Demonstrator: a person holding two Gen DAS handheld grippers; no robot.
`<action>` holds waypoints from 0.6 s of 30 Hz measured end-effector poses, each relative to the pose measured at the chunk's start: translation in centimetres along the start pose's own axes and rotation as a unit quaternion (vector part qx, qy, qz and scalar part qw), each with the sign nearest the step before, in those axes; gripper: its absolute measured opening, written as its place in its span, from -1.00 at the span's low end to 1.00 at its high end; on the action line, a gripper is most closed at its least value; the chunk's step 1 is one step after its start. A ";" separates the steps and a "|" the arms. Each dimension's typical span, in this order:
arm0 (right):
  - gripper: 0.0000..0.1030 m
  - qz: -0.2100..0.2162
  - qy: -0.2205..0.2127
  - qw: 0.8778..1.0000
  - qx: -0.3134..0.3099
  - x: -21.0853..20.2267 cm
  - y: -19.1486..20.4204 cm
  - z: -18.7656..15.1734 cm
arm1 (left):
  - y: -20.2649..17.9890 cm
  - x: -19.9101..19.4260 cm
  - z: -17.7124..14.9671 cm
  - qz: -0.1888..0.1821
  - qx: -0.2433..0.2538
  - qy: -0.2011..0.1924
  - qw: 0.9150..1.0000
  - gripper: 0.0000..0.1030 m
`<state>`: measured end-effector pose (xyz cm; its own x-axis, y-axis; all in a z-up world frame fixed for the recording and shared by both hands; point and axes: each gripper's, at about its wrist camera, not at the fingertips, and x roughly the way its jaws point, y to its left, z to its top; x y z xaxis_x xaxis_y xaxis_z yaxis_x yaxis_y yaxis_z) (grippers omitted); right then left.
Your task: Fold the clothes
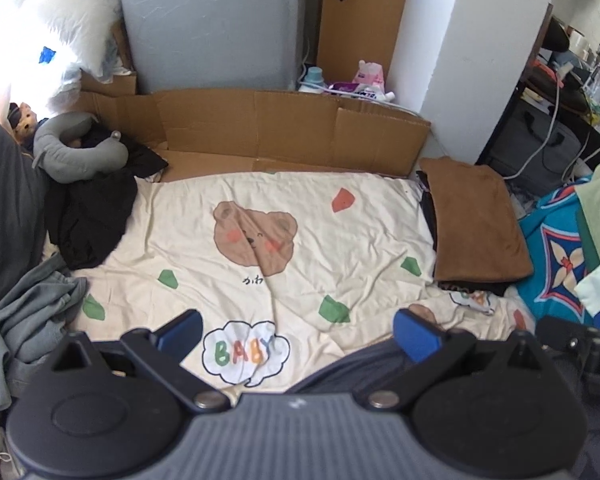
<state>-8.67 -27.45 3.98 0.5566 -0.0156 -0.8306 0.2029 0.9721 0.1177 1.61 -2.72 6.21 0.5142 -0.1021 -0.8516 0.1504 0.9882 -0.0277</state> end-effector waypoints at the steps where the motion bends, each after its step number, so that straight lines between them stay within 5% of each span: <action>1: 0.99 0.001 0.000 1.000 0.000 0.0 0.0 -0.1 | -0.2 0.1 -0.1 0.002 0.002 0.000 1.000 0.99; 10: 0.99 0.038 0.003 0.999 0.005 0.5 -0.5 -0.1 | -0.8 0.5 -0.4 0.012 0.001 -0.010 1.000 0.99; 18: 0.99 0.029 0.004 1.000 -0.007 1.1 -0.2 0.0 | -1.3 0.8 -0.5 0.031 0.012 -0.013 0.999 0.99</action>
<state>-8.08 -27.68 3.10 0.5606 0.0426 -0.8270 0.1584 0.9747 0.1576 1.45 -4.02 5.30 0.5446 -0.0435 -0.8376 0.1369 0.9899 0.0377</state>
